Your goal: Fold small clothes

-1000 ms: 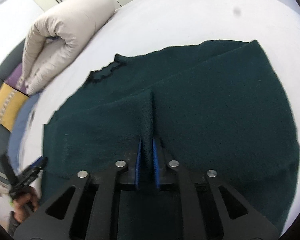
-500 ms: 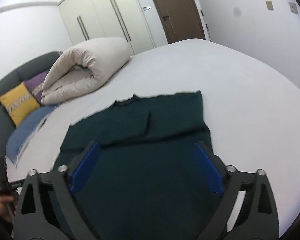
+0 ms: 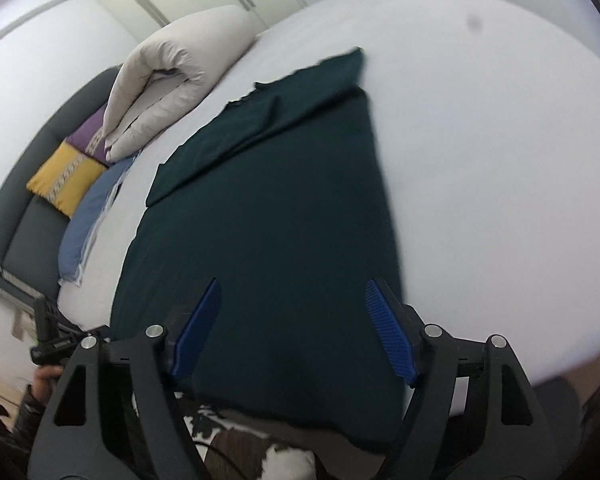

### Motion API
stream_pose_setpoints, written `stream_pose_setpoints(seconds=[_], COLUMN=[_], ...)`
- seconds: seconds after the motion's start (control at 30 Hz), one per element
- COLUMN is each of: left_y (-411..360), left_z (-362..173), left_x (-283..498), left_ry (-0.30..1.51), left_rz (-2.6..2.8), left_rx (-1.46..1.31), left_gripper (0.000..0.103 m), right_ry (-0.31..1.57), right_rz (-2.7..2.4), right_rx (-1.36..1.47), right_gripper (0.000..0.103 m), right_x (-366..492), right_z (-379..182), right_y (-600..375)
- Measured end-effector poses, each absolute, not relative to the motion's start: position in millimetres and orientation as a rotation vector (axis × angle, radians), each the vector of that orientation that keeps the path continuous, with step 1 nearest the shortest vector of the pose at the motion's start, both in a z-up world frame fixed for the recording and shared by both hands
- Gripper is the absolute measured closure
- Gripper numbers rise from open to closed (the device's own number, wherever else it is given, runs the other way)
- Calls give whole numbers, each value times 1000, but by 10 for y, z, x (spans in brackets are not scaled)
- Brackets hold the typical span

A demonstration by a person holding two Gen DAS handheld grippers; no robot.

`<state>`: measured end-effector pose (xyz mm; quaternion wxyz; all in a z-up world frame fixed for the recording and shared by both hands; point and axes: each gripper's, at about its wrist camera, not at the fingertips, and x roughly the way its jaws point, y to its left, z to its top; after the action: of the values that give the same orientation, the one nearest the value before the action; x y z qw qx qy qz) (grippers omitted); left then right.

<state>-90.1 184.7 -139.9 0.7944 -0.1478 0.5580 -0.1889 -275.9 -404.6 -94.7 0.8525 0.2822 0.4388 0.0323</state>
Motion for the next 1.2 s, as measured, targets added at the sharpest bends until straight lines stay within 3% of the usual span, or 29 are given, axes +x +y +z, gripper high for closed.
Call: stream_pose_setpoints(seconds=[0.3,0.57,0.7,0.97,1.03,1.1,1.2], left_y=[1783,1757,1767,1758,1755,1755,1747], left_z=[-1461,-1464,-1468,-1476,-1480,-1479,-1466], left_x=[-924,-949,-946,-961,-957,-957,-968], left_ry=[1228,1238,1245,1249,1248,1246,1240], left_rz=[-431,-422,-420,-422,-423,-428,-431], left_rx=[-314,-284,-277,-271,-279,-281,-279], left_gripper=[60,69,80,87,91,93,95], right_ry=[1059,1195,1237,1299,1296,1294,1284], right_rz=[17,34,45,85,86,96,102], right_rx=[618,616,618,640,643,642,633], right_gripper=[39,46,49,55,62,77,91], right_x=[-3114,-3214,-3227,-3025,-3023,-3035,-3027], right_z=[-1197,-1327,-1370,-1427,-1427,-1415,-1379], right_y=[-4386,-4422,-4386,-4239,-4223,-4192,-4140])
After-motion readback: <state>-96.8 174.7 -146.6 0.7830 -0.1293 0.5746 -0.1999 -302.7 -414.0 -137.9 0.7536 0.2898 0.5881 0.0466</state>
